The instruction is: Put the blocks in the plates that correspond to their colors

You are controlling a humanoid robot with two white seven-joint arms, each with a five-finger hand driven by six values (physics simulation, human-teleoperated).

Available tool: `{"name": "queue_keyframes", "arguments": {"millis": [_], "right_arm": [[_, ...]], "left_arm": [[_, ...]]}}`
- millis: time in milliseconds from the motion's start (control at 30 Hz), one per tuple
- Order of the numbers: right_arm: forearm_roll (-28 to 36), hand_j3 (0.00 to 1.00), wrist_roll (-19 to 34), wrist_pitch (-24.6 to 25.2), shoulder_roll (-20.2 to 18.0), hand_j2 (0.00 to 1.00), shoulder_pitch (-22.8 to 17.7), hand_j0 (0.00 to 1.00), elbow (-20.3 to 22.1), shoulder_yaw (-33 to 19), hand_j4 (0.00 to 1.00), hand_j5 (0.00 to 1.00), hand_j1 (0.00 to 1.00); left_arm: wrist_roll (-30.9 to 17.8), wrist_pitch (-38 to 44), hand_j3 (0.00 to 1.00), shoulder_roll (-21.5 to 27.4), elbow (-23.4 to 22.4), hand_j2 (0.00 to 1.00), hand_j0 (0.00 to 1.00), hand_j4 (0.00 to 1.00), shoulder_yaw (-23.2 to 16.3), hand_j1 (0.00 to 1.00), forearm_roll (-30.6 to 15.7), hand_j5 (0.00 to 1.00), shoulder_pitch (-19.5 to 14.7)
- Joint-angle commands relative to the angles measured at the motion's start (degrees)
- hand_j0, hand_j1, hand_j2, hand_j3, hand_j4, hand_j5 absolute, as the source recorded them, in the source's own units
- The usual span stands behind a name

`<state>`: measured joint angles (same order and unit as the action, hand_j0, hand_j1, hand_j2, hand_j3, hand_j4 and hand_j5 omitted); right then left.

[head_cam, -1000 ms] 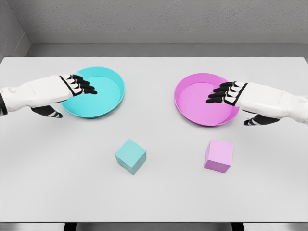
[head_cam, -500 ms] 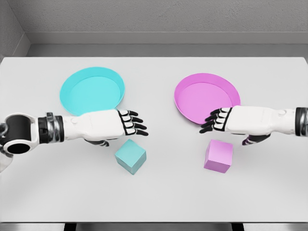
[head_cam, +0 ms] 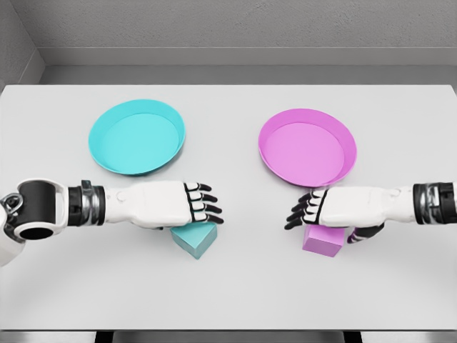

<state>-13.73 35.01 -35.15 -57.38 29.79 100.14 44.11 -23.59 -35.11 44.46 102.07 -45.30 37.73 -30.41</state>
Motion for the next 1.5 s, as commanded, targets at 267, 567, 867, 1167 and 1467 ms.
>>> {"name": "queue_keyframes", "arguments": {"millis": [267,567,867,1167,1467], "right_arm": [[0.20,1.00,-0.01,0.15,0.08,1.00,-1.67,1.00,-0.65,0.54,1.00,1.00,1.00],[0.20,0.46,-0.01,0.15,0.08,0.46,-1.67,0.46,-0.39,0.45,0.46,0.46,0.46],[0.37,0.42,-0.01,0.15,0.17,0.42,-0.18,0.42,0.31,-1.65,0.42,0.42,0.42],[0.99,0.42,-0.01,0.60,1.22,0.42,3.69,0.42,0.31,-4.29,0.42,0.42,0.42],[1.08,0.41,-0.01,14.75,3.51,0.41,5.71,0.41,0.05,-6.23,0.41,0.41,0.41]], "left_arm": [[0.47,0.11,1.00,-0.25,0.41,1.00,1.00,1.00,-1.10,1.00,-2.48,1.00,0.09],[-0.14,0.11,1.00,-0.08,0.50,1.00,1.00,1.00,-2.16,1.00,-2.39,1.00,0.26],[-1.02,0.11,0.92,-0.34,0.50,0.92,0.92,0.92,-2.95,0.92,-2.22,0.92,0.18],[-1.55,0.11,0.72,-0.16,0.41,0.72,0.72,0.72,-2.86,0.72,-2.22,0.72,-0.09],[-1.46,0.11,0.58,0.01,0.41,0.58,0.58,0.58,-2.86,0.58,-2.31,0.58,-0.35]]}}
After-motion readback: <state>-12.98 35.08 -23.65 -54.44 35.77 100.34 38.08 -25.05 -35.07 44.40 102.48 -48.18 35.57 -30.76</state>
